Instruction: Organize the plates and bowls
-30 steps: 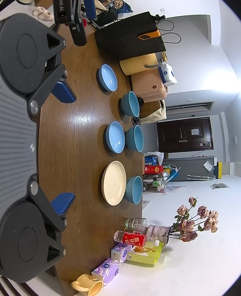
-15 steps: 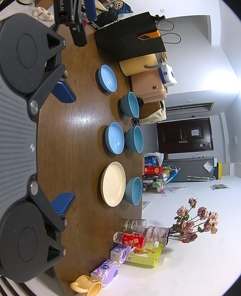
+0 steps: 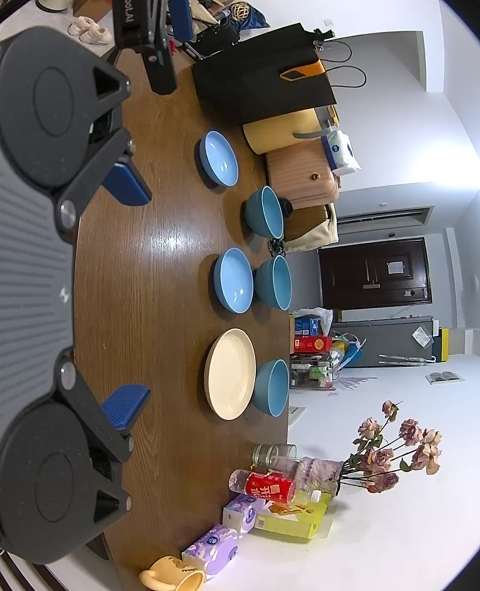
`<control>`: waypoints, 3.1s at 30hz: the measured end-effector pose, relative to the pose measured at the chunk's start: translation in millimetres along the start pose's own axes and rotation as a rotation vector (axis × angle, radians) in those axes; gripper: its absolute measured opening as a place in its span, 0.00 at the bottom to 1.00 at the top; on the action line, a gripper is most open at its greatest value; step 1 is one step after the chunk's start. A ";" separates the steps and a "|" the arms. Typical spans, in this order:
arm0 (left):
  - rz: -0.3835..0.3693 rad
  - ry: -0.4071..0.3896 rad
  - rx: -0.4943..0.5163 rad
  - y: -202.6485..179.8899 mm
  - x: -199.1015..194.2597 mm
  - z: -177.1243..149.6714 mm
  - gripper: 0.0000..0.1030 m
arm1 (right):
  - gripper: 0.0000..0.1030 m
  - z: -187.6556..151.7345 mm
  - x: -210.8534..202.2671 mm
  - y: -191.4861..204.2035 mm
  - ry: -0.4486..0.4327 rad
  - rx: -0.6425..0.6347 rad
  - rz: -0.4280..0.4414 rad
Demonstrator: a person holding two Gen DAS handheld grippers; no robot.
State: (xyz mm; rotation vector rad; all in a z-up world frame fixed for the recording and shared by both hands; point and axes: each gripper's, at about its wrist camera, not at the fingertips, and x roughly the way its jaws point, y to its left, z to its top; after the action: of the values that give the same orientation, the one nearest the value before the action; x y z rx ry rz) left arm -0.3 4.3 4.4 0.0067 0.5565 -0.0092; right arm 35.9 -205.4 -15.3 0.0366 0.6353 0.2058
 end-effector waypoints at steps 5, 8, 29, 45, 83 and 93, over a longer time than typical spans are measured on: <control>-0.002 0.009 -0.006 1.6 3.5 2.2 1.00 | 1.00 2.3 3.2 -2.5 0.000 0.004 -0.008; -0.003 0.012 -0.011 1.8 5.6 4.3 1.00 | 1.00 4.9 5.2 -4.4 0.000 0.008 -0.011; -0.055 0.047 0.026 16.6 50.0 42.6 1.00 | 1.00 36.9 45.3 -18.6 0.073 0.115 -0.052; -0.157 0.073 0.113 38.1 127.8 93.3 1.00 | 1.00 83.4 110.2 -7.4 0.116 0.180 -0.139; -0.223 0.243 0.095 -0.9 260.1 159.1 1.00 | 1.00 146.0 200.3 -67.7 0.161 0.203 -0.274; -0.198 0.252 0.127 -42.8 298.6 174.7 1.00 | 1.00 154.7 233.6 -111.5 0.205 0.221 -0.312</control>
State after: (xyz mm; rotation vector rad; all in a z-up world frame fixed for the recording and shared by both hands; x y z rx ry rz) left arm 345.0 -42.1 -5.1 0.0769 0.8063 -0.2391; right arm 331.0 -262.8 -38.3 0.1288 0.8560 -0.1654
